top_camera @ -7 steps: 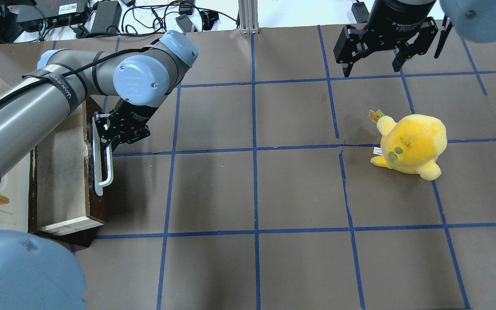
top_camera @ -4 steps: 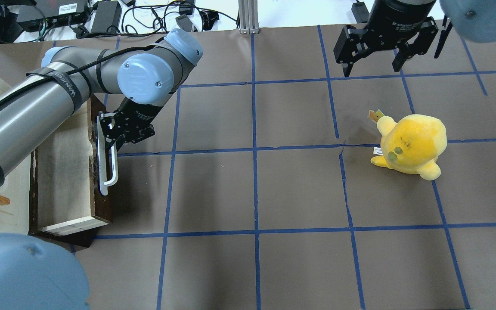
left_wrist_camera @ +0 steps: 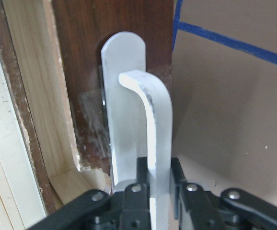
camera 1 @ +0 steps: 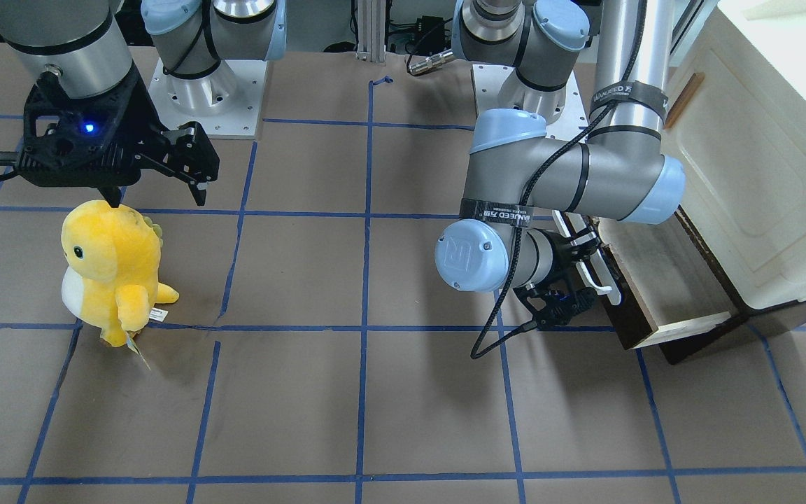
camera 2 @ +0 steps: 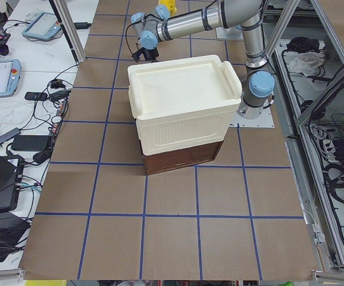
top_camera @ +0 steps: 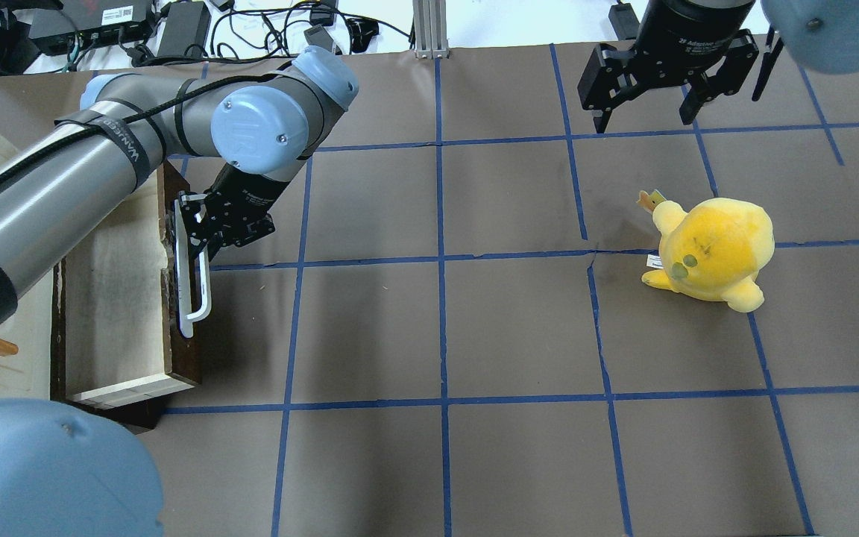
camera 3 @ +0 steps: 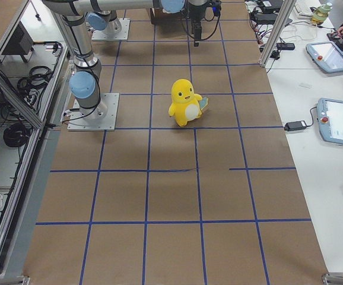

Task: Pull drawer sideways
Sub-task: 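Pull the drawer outward by its handle with the left gripper, then open the left gripper and lift it off the handle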

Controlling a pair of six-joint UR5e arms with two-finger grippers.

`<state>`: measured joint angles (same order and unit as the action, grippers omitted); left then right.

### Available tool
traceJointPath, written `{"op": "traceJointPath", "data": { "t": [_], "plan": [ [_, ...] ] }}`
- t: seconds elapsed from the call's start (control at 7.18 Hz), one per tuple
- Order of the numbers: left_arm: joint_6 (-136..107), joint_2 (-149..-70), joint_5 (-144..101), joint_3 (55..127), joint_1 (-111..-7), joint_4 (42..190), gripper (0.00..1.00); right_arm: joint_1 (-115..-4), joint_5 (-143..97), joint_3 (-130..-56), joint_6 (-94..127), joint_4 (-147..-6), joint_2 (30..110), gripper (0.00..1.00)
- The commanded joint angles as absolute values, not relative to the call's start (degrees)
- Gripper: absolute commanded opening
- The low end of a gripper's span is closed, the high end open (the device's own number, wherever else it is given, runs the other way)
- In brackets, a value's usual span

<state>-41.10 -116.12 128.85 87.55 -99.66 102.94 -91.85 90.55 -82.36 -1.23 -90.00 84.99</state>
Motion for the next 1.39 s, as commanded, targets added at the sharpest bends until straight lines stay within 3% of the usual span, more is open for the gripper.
{"op": "traceJointPath", "data": {
  "t": [0.0,0.14,0.56,1.25],
  "plan": [
    [-40.87,-115.32,129.11,87.45,-99.67,102.92,0.78,-91.85,90.53,-82.35,-1.23,-90.00,84.99,1.00],
    [-40.35,-115.05,128.76,87.36,-99.75,102.75,0.98,-91.85,90.53,-82.35,-1.23,-90.00,84.99,1.00],
    [-37.02,-112.08,121.62,84.65,-100.02,103.18,1.00,-91.85,90.61,-82.35,-1.23,-90.00,84.99,1.00],
    [-12.45,-102.15,102.49,74.10,-96.70,100.20,1.00,-91.85,90.53,-82.35,-1.23,-90.00,84.99,1.00]
  ]
}}
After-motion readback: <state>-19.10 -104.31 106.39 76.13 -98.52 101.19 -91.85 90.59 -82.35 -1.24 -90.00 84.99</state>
